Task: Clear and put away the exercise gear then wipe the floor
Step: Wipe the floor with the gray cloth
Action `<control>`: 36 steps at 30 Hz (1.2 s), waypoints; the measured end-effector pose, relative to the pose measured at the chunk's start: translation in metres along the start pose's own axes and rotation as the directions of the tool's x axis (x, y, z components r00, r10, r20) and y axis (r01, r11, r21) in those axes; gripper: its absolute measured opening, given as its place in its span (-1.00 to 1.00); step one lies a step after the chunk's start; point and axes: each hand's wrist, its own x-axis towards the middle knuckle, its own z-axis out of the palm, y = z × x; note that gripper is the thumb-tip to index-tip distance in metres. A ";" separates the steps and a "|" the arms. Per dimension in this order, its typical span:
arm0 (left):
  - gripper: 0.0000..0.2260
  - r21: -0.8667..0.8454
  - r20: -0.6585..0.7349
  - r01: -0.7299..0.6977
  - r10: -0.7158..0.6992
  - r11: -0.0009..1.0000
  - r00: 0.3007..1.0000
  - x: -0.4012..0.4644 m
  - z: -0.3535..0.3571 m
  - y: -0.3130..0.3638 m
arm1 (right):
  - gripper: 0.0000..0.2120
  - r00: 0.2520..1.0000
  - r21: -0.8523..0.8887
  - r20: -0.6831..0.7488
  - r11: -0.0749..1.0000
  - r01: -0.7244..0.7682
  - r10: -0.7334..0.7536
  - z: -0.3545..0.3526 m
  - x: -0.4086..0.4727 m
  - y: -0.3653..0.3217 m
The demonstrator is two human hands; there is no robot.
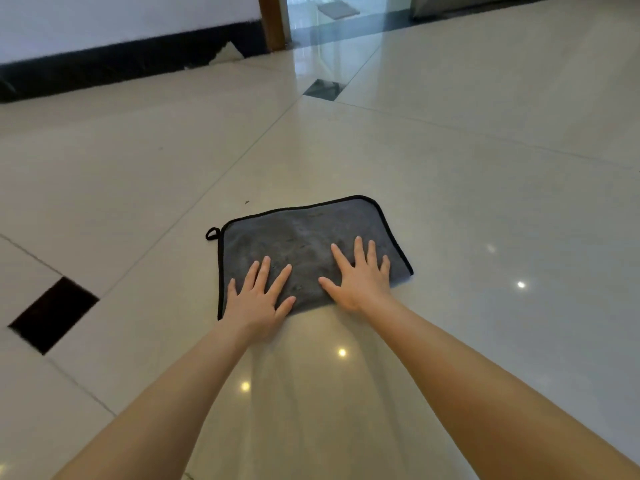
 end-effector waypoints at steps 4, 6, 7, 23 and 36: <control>-0.45 0.020 0.006 0.033 -0.033 0.999 0.999 -0.054 0.023 -0.034 | -0.33 0.999 -0.009 -0.009 0.999 0.049 -0.049 0.031 -0.047 -0.042; -0.36 0.000 0.017 0.027 -0.027 1.000 1.000 -0.086 0.038 -0.046 | -0.34 0.997 -0.020 -0.023 0.998 0.068 -0.068 0.049 -0.074 -0.062; -0.28 -0.013 0.025 0.021 -0.020 1.000 0.999 -0.102 0.045 -0.053 | -0.34 0.997 -0.038 -0.020 0.997 0.072 -0.072 0.056 -0.087 -0.071; -0.42 0.069 0.184 -0.033 0.020 0.997 0.983 -0.245 0.077 -0.155 | -0.41 0.893 -0.152 0.140 0.881 0.447 -0.429 0.093 -0.186 -0.185; -0.49 -0.077 0.189 -0.157 0.169 0.985 0.967 -0.298 0.076 -0.259 | -0.44 0.608 -0.237 0.416 0.565 0.791 -0.677 0.076 -0.188 -0.251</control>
